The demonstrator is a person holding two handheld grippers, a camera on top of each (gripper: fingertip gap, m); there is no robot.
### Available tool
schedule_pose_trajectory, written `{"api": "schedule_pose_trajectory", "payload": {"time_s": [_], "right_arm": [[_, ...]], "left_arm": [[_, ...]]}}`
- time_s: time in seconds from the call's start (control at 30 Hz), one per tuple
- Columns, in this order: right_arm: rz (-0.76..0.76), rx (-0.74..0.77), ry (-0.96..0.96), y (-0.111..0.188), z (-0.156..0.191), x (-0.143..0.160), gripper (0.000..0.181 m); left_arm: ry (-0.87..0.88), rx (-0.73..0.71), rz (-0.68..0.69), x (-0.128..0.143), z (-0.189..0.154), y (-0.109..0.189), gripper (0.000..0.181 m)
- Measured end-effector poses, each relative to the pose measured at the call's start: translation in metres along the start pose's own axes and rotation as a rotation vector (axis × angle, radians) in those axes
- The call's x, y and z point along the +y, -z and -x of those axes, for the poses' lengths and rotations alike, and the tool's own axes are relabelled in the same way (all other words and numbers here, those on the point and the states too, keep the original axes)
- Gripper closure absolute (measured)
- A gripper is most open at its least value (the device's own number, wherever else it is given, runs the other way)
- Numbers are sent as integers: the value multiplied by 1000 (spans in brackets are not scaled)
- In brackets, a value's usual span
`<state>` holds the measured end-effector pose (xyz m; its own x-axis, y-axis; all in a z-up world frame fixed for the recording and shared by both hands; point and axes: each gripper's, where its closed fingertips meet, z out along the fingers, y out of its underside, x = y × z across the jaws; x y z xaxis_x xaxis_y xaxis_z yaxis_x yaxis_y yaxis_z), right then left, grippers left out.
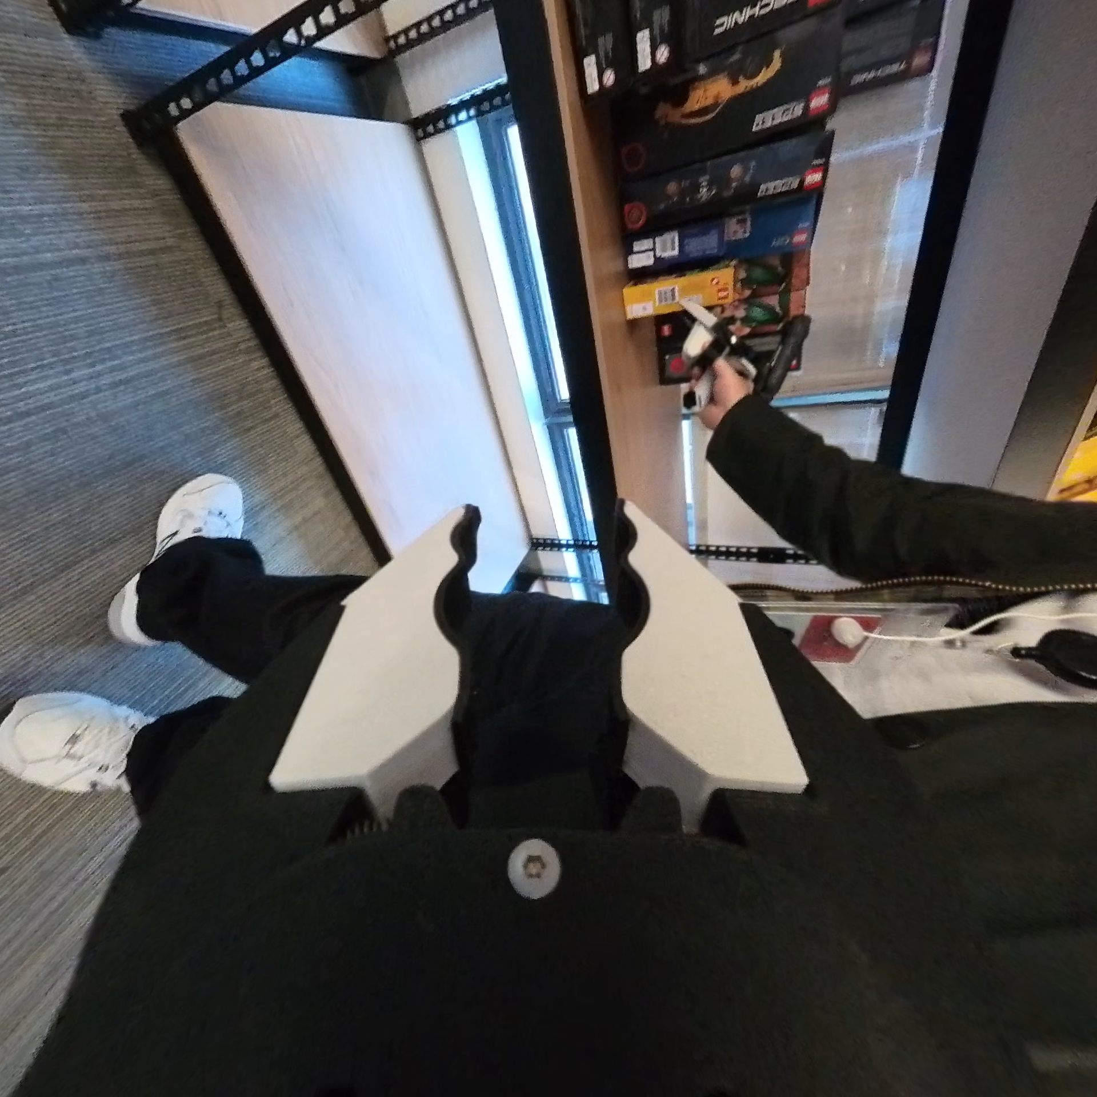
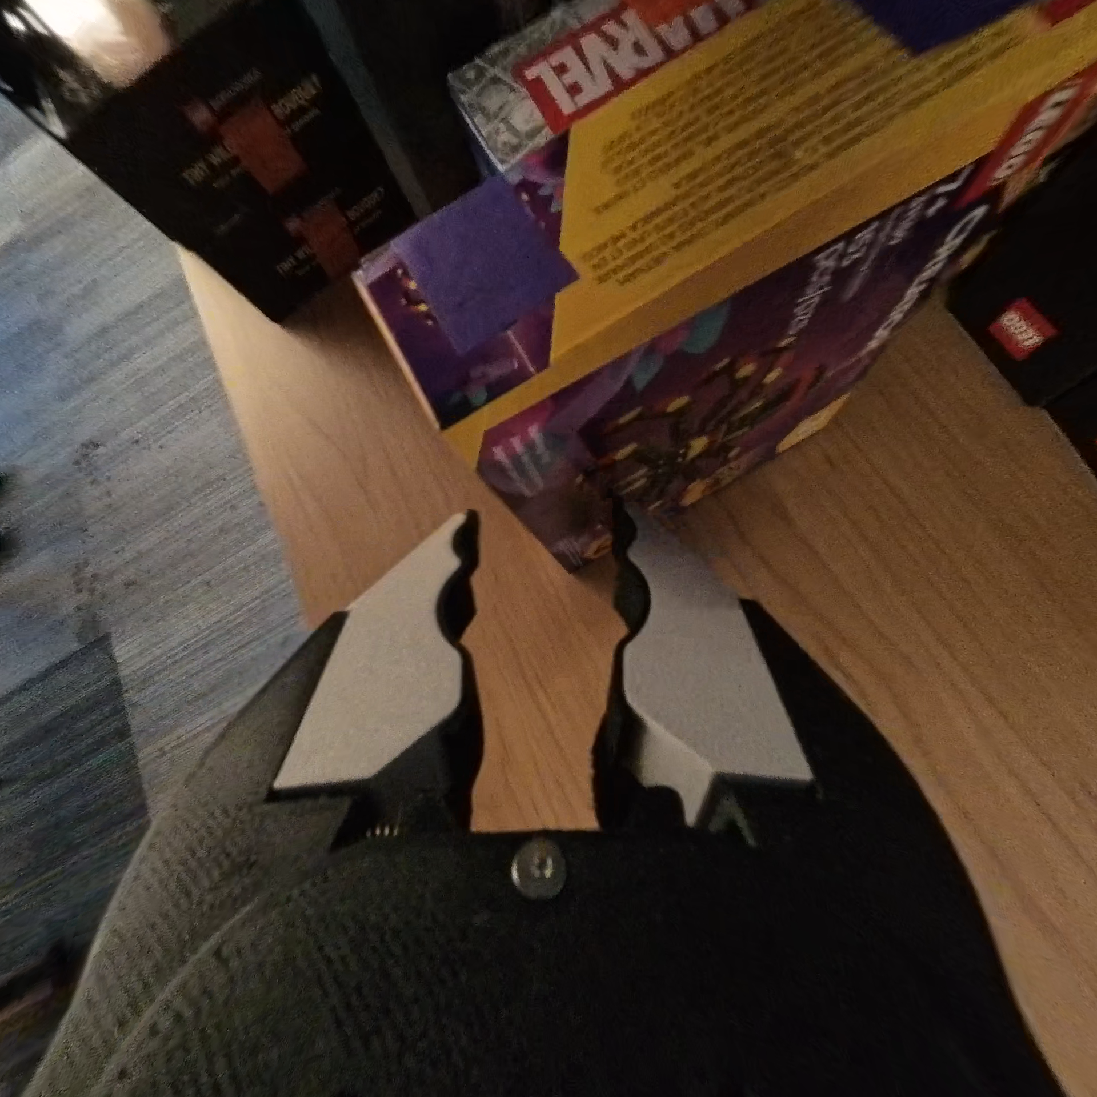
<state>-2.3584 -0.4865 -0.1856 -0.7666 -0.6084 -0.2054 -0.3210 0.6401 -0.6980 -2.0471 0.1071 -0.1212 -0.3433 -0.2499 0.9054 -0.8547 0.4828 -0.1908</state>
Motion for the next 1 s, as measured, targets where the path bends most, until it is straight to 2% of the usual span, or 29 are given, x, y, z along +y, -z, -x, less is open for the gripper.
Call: {"api": "schedule_pose_trajectory", "payload": {"time_s": [0.13, 0.33, 0.43, 0.5, 0.63, 0.8, 0.87, 1.0], "right_arm": [[2, 43, -26, -17, -8, -8, 149], [192, 93, 16, -24, -19, -6, 148], [239, 83, 40, -16, -10, 1, 147], [214, 46, 53, -5, 9, 7, 145], [101, -38, 155, 40, 71, 34, 146], [-22, -53, 498, 125, 150, 94, 148], [-73, -66, 563, 161, 177, 110, 148], [-273, -65, 552, 232, 211, 97, 145]], "left_arm": [[-3, -20, -25, 24, -5, 24, 138], [81, 9, -64, 70, -10, 44, 139], [75, 20, -87, 81, -18, 48, 139], [63, 37, -119, 80, -25, 51, 139], [-15, 55, -192, 69, -39, 63, 138], [-145, 38, -225, 63, -43, 79, 139], [-173, 71, -201, 65, -49, 77, 138], [-368, 122, -110, 62, -104, 61, 140]]}}
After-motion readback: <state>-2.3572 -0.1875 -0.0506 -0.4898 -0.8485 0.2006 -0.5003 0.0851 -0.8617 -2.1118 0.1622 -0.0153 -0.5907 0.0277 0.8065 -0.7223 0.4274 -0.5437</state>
